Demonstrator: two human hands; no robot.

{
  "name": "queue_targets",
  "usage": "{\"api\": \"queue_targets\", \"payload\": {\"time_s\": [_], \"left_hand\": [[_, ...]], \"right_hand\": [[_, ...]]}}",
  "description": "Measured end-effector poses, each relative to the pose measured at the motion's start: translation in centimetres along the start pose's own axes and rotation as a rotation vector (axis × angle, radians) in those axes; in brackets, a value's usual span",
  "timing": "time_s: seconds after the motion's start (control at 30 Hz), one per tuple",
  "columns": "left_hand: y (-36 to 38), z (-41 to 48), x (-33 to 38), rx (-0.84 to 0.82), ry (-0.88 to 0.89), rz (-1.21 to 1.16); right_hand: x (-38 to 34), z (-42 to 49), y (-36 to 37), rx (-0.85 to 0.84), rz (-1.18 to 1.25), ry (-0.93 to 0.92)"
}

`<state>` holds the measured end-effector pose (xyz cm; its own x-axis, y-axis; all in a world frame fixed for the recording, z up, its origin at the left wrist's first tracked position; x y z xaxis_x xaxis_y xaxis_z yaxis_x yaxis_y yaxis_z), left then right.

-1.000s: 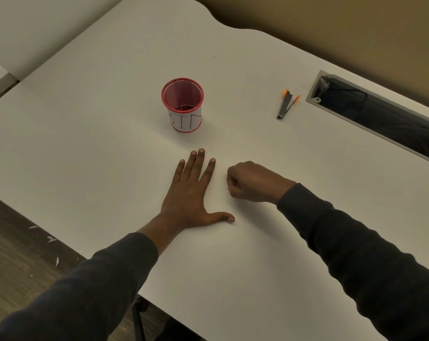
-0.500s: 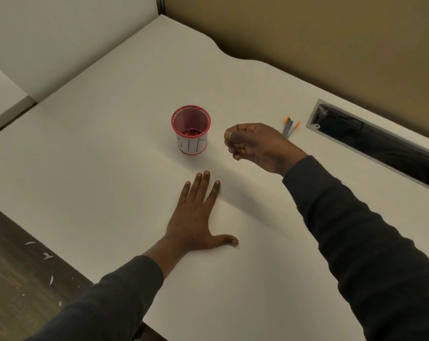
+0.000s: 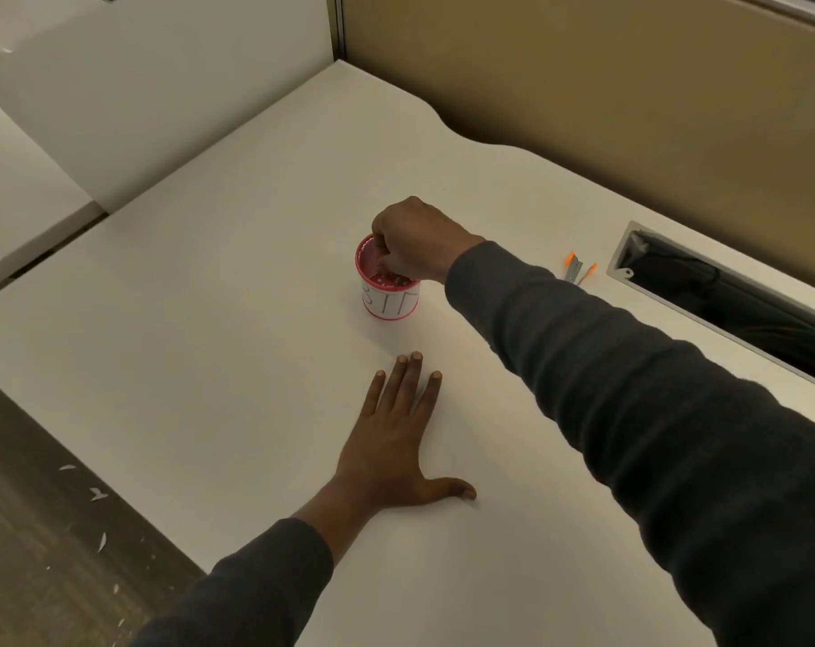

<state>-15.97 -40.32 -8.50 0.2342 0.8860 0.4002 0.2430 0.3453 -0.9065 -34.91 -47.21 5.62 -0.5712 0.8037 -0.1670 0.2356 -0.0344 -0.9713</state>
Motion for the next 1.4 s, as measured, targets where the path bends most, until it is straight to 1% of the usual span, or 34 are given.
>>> {"api": "queue_targets", "payload": {"time_s": [0.13, 0.27, 0.3, 0.37, 0.47, 0.53, 0.6, 0.7, 0.8, 0.9, 1.0, 1.07, 1.17, 1.3, 1.4], "left_hand": [[0.1, -0.2, 0.1, 0.003, 0.003, 0.001], [-0.1, 0.0, 0.0, 0.014, 0.003, 0.003], [-0.1, 0.0, 0.0, 0.009, 0.004, 0.009], [0.0, 0.0, -0.1, 0.009, 0.004, 0.011], [0.0, 0.0, -0.1, 0.010, 0.003, 0.024], [-0.1, 0.0, -0.1, 0.015, 0.002, 0.040], [-0.1, 0.0, -0.1, 0.016, 0.003, 0.049], [-0.2, 0.0, 0.0, 0.028, 0.004, 0.060], [-0.2, 0.0, 0.0, 0.043, 0.004, 0.067], [-0.2, 0.1, 0.2, 0.046, 0.010, 0.077], [-0.2, 0.0, 0.2, 0.049, 0.006, 0.081], [-0.3, 0.1, 0.1, 0.054, 0.005, 0.086], [-0.3, 0.0, 0.1, 0.069, 0.014, 0.085], [-0.2, 0.0, 0.2, 0.089, 0.032, 0.100], [-0.1, 0.1, 0.1, 0.090, 0.037, 0.108]], "right_hand": [[-0.5, -0.6, 0.6, -0.009, -0.063, -0.044], [0.3, -1.0, -0.6, 0.059, 0.018, -0.055], [0.8, -1.3, -0.8, 0.047, 0.086, -0.040], [2.3, -2.5, -1.4, 0.015, 0.300, 0.023], [5.5, -5.9, -2.5, 0.053, 0.622, 0.118], [8.5, -8.7, -1.8, 0.067, 0.740, 0.186], [11.6, -12.0, 0.1, 0.081, 0.787, 0.262], [15.7, -18.0, 4.3, 0.145, 0.735, 0.422], [17.6, -24.6, 8.6, 0.232, 0.588, 0.549], [18.7, -29.4, 13.2, 0.190, 0.317, 0.668], [19.3, -31.5, 16.3, 0.133, 0.203, 0.766], [18.3, -31.1, 16.7, 0.135, 0.178, 0.742], [15.6, -29.5, 16.8, 0.121, 0.181, 0.641], [10.9, -27.5, 17.2, 0.073, 0.175, 0.422], [8.2, -27.1, 17.0, 0.059, 0.236, 0.265]]}}
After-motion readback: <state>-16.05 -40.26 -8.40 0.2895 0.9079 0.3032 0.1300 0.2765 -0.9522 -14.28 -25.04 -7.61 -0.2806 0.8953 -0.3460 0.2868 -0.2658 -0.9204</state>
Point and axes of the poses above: each hand's wrist, its own z-axis towards the middle knuckle, its own y-axis out of the palm, x = y × z, the point moved 10 cm from there along z, towards the middle knuckle, and after that the axes turned 9 degrees about y, right-handed, at the moved point
